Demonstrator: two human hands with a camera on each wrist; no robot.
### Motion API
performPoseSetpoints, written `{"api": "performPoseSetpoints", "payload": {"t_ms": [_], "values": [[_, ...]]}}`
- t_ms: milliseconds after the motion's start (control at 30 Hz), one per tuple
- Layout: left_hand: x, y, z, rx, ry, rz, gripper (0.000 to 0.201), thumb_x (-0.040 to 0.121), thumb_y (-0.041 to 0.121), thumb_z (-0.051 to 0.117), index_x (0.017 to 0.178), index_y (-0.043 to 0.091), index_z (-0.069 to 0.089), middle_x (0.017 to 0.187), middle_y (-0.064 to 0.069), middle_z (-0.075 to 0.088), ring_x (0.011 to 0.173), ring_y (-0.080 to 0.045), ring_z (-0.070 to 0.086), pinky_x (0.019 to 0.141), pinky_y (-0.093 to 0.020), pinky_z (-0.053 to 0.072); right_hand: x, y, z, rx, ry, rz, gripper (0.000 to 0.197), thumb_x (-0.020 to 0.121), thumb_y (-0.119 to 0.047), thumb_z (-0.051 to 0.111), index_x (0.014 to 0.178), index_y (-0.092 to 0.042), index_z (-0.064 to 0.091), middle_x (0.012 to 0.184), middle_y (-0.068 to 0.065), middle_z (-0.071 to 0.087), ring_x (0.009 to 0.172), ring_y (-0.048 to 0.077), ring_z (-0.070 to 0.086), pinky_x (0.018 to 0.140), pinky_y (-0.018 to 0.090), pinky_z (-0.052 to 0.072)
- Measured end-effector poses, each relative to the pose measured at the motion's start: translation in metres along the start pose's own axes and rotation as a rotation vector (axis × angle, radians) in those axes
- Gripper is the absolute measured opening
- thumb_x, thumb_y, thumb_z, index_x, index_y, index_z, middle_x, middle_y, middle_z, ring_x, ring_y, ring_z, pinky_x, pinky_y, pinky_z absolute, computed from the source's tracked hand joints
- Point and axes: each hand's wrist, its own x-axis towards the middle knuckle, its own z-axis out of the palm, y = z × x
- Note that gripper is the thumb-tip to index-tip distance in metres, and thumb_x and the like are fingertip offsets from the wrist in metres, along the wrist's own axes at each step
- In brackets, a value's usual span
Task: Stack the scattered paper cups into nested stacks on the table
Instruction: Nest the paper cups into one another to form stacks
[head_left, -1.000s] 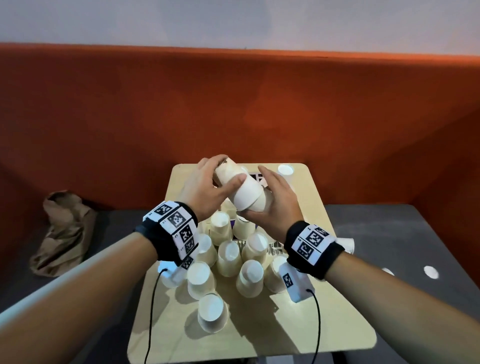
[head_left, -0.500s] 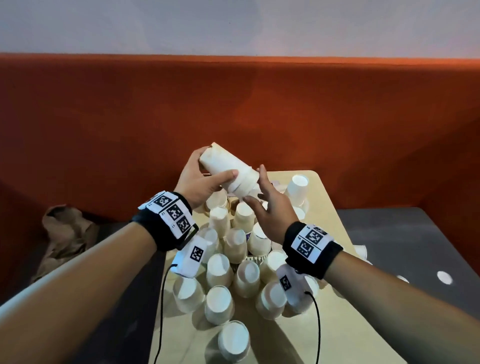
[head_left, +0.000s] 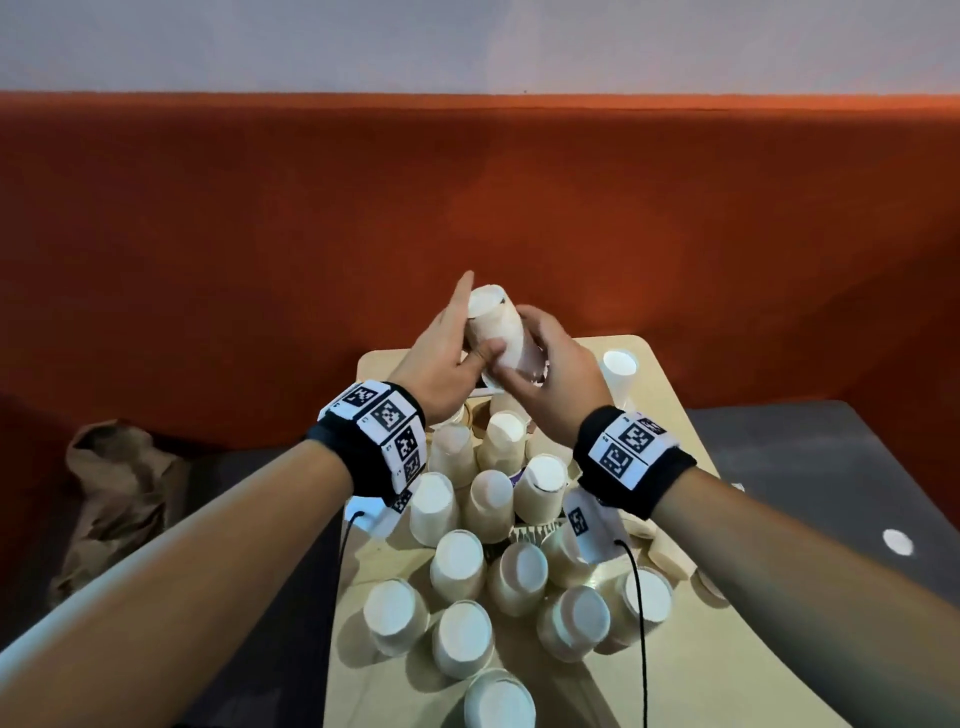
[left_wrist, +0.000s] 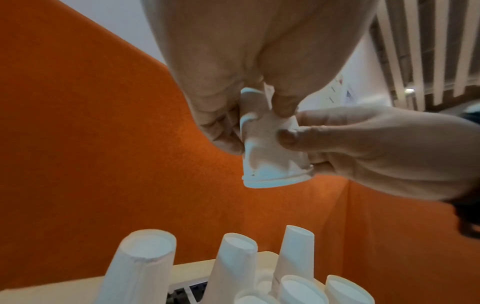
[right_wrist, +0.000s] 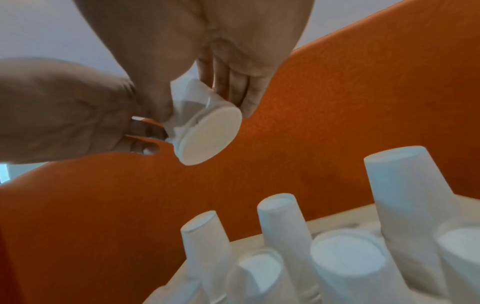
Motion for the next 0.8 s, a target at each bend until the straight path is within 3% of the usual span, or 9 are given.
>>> {"api": "performPoseSetpoints", "payload": {"t_ms": [133, 233, 367, 500, 633, 800], "values": [[0.003, 0.006, 0.002, 0.027, -0.056, 0.088, 0.078, 0.101, 0.031, 0.048, 0.156, 0.026, -0.008, 0.143, -0.004, 0.051, 0.127, -0.018, 0.051, 0.101, -0.02, 0.034, 0.014, 0.001, -0.006, -0.046, 0.015, -0.041, 0.08, 0.085, -0.047, 0.069, 0.15, -0.033, 0.025, 0.142, -0.003, 0.054, 0.12, 0.018, 0.058, 0.095, 0.031, 0.047], [0.005, 0.003, -0.001, -0.062, -0.018, 0.072, 0.074, 0.103, 0.03, 0.044, 0.156, 0.027, -0.008, 0.151, 0.003, 0.043, 0.125, -0.007, 0.051, 0.104, -0.019, 0.037, 0.02, 0.013, -0.007, 0.046, 0.082, -0.012, 0.083, 0.086, -0.054, 0.066, 0.149, -0.041, 0.014, 0.141, 0.002, 0.054, 0.116, 0.024, 0.06, 0.096, 0.037, 0.051], [0.006, -0.018, 0.0, 0.032, -0.007, 0.03, 0.065, 0.1, 0.028, 0.051, 0.156, 0.023, 0.017, 0.144, 0.007, 0.048, 0.109, -0.004, 0.056, 0.093, -0.02, 0.046, 0.03, 0.037, 0.0, 0.044, 0.128, 0.117, 0.06, 0.088, -0.053, 0.065, 0.13, -0.031, 0.029, 0.119, 0.002, 0.058, 0.093, 0.027, 0.064, 0.082, 0.048, 0.056], [0.005, -0.046, 0.006, 0.143, -0.075, 0.003, 0.051, 0.097, 0.022, 0.056, 0.146, 0.023, 0.041, 0.13, 0.008, 0.059, 0.096, -0.005, 0.06, 0.09, -0.028, 0.052, 0.038, 0.051, 0.009, 0.031, 0.066, 0.208, 0.057, 0.086, -0.045, 0.071, 0.121, -0.025, 0.032, 0.109, 0.0, 0.057, 0.091, 0.028, 0.061, 0.079, 0.039, 0.052], [0.002, -0.061, 0.012, 0.219, -0.144, -0.014, 0.045, 0.096, 0.022, 0.056, 0.14, 0.024, 0.049, 0.125, 0.008, 0.061, 0.099, -0.009, 0.061, 0.091, -0.028, 0.049, 0.041, 0.058, 0.015, -0.016, 0.013, 0.235, 0.054, 0.084, -0.039, 0.076, 0.11, -0.027, 0.03, 0.099, 0.0, 0.057, 0.084, 0.023, 0.055, 0.07, 0.029, 0.037], [-0.003, -0.073, 0.017, 0.311, -0.242, -0.057, 0.04, 0.096, 0.023, 0.056, 0.136, 0.026, 0.054, 0.122, 0.008, 0.064, 0.1, -0.01, 0.06, 0.092, -0.031, 0.049, 0.043, 0.07, 0.025, -0.079, -0.077, 0.221, 0.053, 0.083, -0.035, 0.078, 0.106, -0.026, 0.031, 0.103, -0.002, 0.055, 0.087, 0.022, 0.053, 0.071, 0.029, 0.035]]}}
